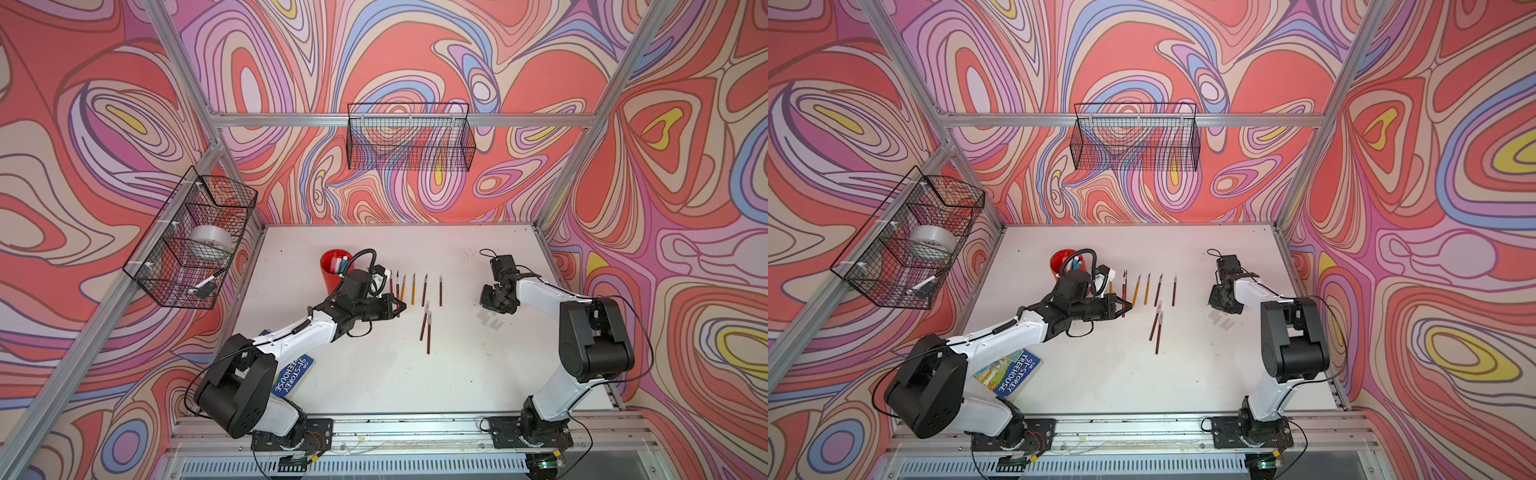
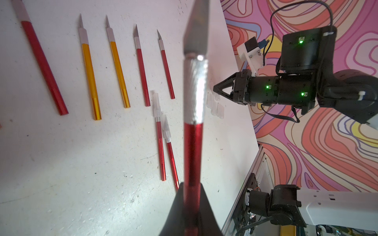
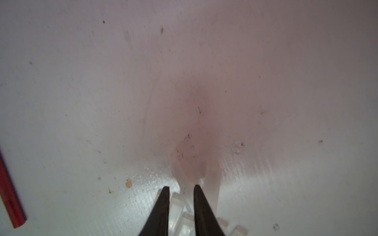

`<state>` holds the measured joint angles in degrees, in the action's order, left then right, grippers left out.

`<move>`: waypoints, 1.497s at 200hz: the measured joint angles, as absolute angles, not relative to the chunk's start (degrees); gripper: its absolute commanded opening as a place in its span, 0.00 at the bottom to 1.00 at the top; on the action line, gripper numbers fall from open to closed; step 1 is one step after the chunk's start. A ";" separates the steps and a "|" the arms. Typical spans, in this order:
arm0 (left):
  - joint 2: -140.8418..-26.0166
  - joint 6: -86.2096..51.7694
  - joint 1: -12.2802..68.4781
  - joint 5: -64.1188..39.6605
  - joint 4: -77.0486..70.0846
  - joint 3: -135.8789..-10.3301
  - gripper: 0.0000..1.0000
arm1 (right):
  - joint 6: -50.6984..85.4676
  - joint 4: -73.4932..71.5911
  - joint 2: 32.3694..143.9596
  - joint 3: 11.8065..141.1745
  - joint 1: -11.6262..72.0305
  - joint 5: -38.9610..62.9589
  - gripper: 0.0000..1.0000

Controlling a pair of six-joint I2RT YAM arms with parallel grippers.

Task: Remove protective caps from carving knives
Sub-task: Place the protective sleeve at the center of the board.

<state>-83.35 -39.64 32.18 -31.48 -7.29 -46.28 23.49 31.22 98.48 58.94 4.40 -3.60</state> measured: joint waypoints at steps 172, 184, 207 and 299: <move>-82.87 -39.64 32.18 -31.05 -5.78 -46.28 0.00 | 25.02 36.84 82.83 65.63 12.71 7.53 0.30; -82.56 -39.64 32.18 -30.92 -5.65 -46.28 0.00 | 25.43 36.82 81.82 66.13 15.42 7.57 0.30; -81.69 -39.64 32.18 -30.50 -5.52 -46.28 0.00 | 26.17 35.75 78.70 66.11 19.62 7.79 0.30; -80.01 -39.62 32.18 -29.32 -4.99 -46.28 0.00 | 28.80 25.06 75.02 65.43 31.75 11.51 0.31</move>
<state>-80.01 -39.62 32.18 -29.32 -4.99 -46.28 28.80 25.06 75.02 65.43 31.75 11.51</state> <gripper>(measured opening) 0.108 0.302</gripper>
